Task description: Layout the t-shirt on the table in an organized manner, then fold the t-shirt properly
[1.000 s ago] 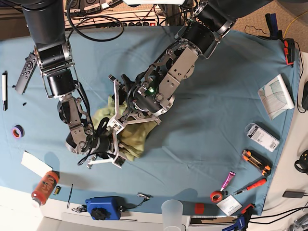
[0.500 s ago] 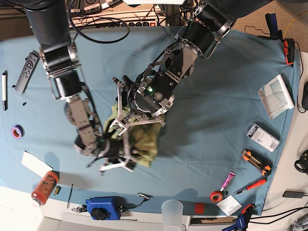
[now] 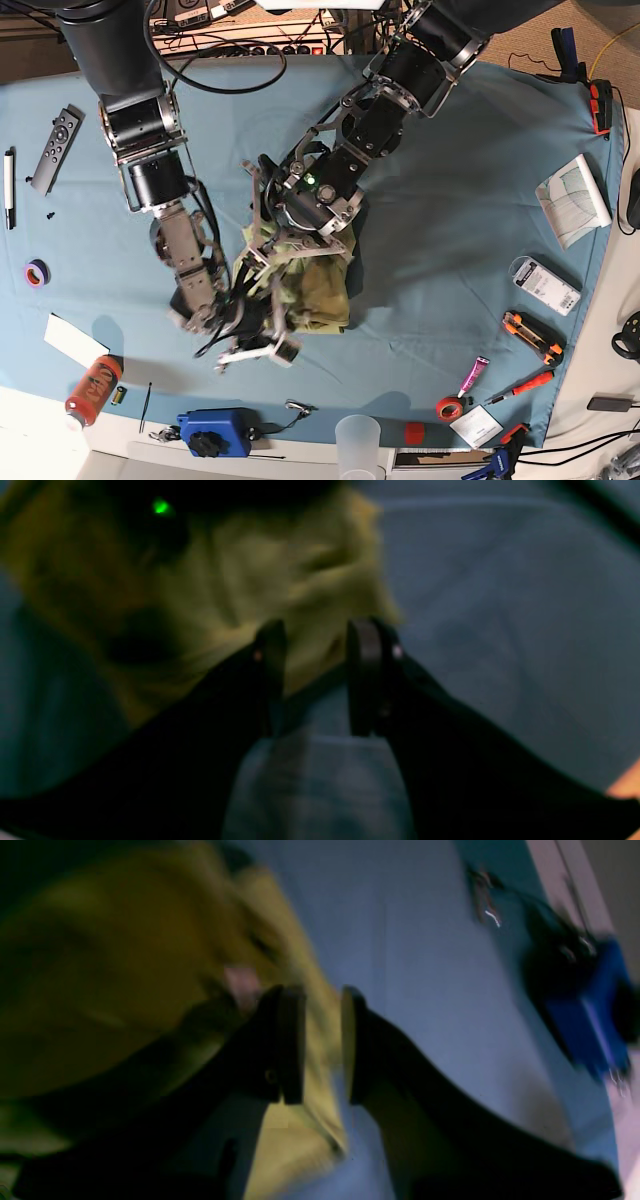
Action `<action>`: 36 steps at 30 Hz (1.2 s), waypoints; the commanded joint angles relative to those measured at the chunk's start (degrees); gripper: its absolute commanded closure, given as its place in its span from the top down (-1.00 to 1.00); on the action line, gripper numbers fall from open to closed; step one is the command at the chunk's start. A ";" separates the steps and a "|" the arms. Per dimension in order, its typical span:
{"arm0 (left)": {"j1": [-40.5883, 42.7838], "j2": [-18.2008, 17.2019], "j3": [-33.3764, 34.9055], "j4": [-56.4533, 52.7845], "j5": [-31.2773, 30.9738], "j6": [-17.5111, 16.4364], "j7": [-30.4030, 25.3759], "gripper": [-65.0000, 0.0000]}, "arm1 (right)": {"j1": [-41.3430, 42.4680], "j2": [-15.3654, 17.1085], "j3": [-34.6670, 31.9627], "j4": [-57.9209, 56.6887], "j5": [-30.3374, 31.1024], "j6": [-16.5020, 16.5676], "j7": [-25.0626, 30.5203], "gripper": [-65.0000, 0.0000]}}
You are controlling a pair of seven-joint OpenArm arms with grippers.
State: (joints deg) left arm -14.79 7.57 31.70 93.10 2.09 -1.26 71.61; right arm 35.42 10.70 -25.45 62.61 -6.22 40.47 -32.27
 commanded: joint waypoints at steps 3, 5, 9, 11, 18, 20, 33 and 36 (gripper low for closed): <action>-1.29 1.43 -0.11 1.05 6.93 3.19 -0.48 -0.61 | 2.67 0.31 5.18 6.25 6.60 -2.67 -3.98 -0.63; -1.31 1.43 -0.11 1.05 11.50 4.48 -0.48 -0.93 | 2.69 0.31 9.22 9.22 11.69 -4.20 -8.02 -0.84; -1.95 0.42 -0.11 1.05 17.75 6.19 -0.48 -1.00 | 2.67 0.31 17.27 12.98 20.90 -4.42 -15.37 -1.00; -2.69 -1.03 -0.24 1.05 18.99 6.45 -0.52 -1.00 | 2.67 0.33 21.05 13.66 23.82 -4.37 -18.78 -1.00; -5.95 -3.96 -9.38 1.49 16.11 6.43 -1.92 -1.00 | 2.29 1.18 31.30 13.84 31.71 -3.98 -26.80 -1.00; -6.16 -4.33 -14.01 3.06 12.24 6.27 -2.64 -1.00 | 1.77 1.90 32.87 13.88 34.36 -2.47 -29.16 -1.00; 0.68 -15.15 -27.96 16.87 -1.29 4.42 -6.10 -1.00 | -18.23 5.99 36.83 38.51 39.87 -1.95 -32.63 -1.00; 4.26 -16.79 -29.03 21.46 -1.31 4.44 -6.67 -1.00 | -24.09 5.97 39.17 45.07 39.89 -2.84 -32.70 -1.00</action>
State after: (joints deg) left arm -9.26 -9.15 2.85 113.54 0.43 3.11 66.30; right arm 10.07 15.90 13.39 106.91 32.95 37.50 -66.43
